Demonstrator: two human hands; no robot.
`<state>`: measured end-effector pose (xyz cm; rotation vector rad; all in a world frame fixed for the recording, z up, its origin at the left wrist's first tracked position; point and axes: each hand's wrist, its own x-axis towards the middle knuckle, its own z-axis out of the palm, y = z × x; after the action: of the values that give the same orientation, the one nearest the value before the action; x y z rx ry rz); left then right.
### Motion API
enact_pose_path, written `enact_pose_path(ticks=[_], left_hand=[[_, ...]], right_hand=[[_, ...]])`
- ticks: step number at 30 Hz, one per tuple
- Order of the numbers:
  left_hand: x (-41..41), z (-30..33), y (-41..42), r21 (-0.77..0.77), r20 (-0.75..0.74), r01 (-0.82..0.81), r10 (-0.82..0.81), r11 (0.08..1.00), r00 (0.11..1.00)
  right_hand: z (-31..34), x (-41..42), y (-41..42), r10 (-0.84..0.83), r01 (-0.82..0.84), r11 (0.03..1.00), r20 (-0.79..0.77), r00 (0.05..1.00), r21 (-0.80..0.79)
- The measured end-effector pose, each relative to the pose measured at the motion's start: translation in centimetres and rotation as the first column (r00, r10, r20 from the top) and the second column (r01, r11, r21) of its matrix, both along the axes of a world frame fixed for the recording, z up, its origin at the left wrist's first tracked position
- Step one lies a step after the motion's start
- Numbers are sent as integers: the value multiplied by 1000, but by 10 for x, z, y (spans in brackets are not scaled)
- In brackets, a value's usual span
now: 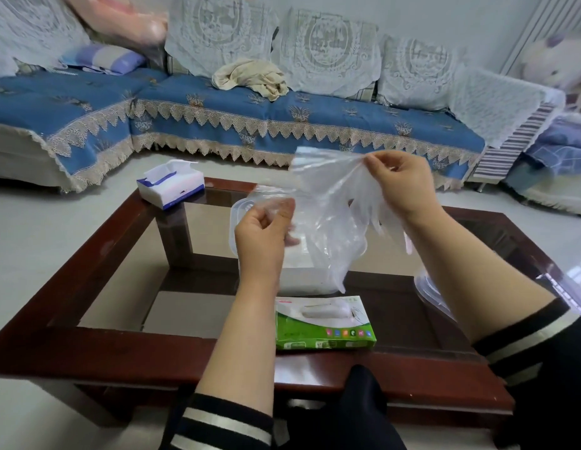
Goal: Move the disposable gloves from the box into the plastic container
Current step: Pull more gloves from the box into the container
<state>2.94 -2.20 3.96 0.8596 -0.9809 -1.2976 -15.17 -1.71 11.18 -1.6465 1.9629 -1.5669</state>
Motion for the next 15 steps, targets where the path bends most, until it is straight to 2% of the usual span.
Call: enact_pose_path(ticks=[2,4,6,8,11,15], left_hand=[[11,-2,-9,52,-46,-90,93,995,995],[23,-1,-16,92,-88,-217,225,972,970],[34,0,-19,156,-190,-347,373,925,908],[45,1,-19,249,-295,-455,514,855,805],[59,3,-18,338,-390,-551,646,763,656],[69,5,-24,348,-431,-556,655,755,620]], right_hand=[[12,-5,-11,-21,22,992,10,1000,-125],[19,-6,-20,-18,6,973,-50,999,-231],[19,1,-28,29,-63,973,-150,988,-221],[12,8,-38,101,-132,987,-297,950,-88],[-14,15,-56,200,-145,979,-545,814,143],[-56,30,-76,401,-156,895,-603,690,418]])
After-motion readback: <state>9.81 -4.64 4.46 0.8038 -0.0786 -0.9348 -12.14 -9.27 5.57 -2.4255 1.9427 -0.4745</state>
